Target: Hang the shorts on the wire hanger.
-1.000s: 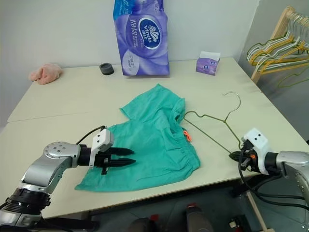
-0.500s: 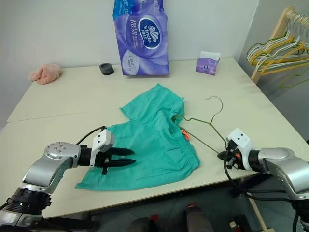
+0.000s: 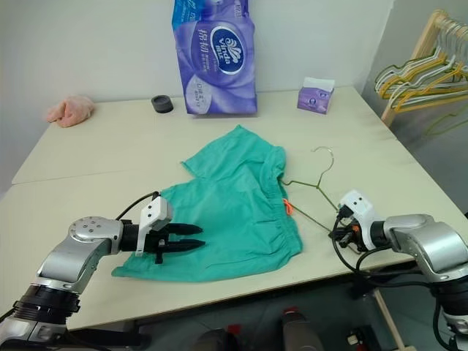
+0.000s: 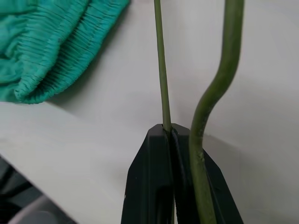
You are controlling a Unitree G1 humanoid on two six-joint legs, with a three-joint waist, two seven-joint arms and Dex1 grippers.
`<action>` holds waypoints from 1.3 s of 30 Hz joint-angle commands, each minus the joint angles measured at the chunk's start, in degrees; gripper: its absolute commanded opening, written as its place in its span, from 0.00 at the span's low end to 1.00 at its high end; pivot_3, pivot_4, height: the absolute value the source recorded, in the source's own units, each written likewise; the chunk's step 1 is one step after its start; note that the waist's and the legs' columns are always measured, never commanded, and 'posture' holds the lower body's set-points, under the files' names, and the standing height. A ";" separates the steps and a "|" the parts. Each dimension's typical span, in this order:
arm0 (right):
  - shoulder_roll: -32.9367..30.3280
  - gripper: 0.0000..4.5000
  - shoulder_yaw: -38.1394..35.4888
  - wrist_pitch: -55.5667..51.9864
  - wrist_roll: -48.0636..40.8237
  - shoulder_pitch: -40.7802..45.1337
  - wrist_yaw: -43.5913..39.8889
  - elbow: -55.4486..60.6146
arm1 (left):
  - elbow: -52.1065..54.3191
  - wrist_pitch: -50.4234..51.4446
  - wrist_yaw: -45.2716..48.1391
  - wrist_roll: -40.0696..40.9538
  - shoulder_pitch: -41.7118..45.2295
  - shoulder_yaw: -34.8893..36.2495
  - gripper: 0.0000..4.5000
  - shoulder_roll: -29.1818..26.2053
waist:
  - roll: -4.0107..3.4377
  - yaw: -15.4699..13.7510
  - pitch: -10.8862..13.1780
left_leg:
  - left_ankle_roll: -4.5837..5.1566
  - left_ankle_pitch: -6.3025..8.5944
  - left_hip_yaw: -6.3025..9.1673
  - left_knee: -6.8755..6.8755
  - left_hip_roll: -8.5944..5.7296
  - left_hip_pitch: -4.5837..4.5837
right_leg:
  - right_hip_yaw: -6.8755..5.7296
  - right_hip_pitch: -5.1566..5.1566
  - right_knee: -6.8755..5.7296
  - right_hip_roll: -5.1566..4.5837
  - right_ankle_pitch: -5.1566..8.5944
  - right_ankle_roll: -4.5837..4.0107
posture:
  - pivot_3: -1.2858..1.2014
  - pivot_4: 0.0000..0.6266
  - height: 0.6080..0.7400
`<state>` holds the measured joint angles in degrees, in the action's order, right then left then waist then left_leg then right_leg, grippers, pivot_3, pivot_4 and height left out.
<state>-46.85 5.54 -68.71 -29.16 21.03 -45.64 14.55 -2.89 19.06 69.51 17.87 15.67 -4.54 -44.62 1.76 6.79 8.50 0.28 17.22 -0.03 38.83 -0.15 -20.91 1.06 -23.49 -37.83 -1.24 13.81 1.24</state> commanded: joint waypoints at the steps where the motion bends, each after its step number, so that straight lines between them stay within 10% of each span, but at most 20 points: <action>1: 5.70 0.00 -2.75 -8.89 -4.67 3.45 2.92 1.60 | 0.23 -1.22 -0.50 0.15 1.29 1.27 0.42 0.32 | 0.01 0.22 -0.01 | 0.00 0.00 0.00 0.00 0.02 0.01 | -0.01 0.00 -0.03 0.02 0.00 0.00 | 0.44 0.17 1.00; 11: 32.83 0.00 -25.65 -23.76 2.78 16.23 25.57 -9.96 | 1.25 -0.72 -1.68 0.30 1.07 1.62 0.42 0.51 | -0.01 0.28 -0.03 | -0.01 0.00 0.02 0.01 -0.02 -0.08 | 0.01 -0.13 -0.17 -0.05 -0.19 -0.30 | 0.44 0.17 1.00; 21: 40.30 0.00 -36.10 -23.27 2.62 18.61 32.52 -5.40 | 3.81 0.77 -3.39 1.00 -0.22 1.71 0.42 0.95 | -0.14 0.13 -0.12 | -0.04 0.00 0.08 0.02 -0.08 -0.95 | -0.06 -0.98 -0.30 -0.14 -0.26 -0.34 | 0.44 0.17 1.00; 39: 38.38 0.00 -21.10 -12.43 3.20 20.83 29.97 -20.47 | 3.69 1.86 -3.71 0.96 2.17 0.94 0.42 2.76 | -0.19 3.02 -0.15 | -0.02 -0.02 0.11 0.06 -0.10 -0.89 | -0.06 -0.91 -0.33 -0.09 -0.30 -0.33 | 0.44 0.16 1.00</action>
<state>-8.21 -14.72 -82.31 -25.87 39.81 -15.74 -4.83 -0.16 21.09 65.75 18.02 16.92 -4.37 -42.00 1.57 9.81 8.36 0.26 17.21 0.08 38.90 -0.24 -21.80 1.00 -24.40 -38.15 -1.33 13.51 0.91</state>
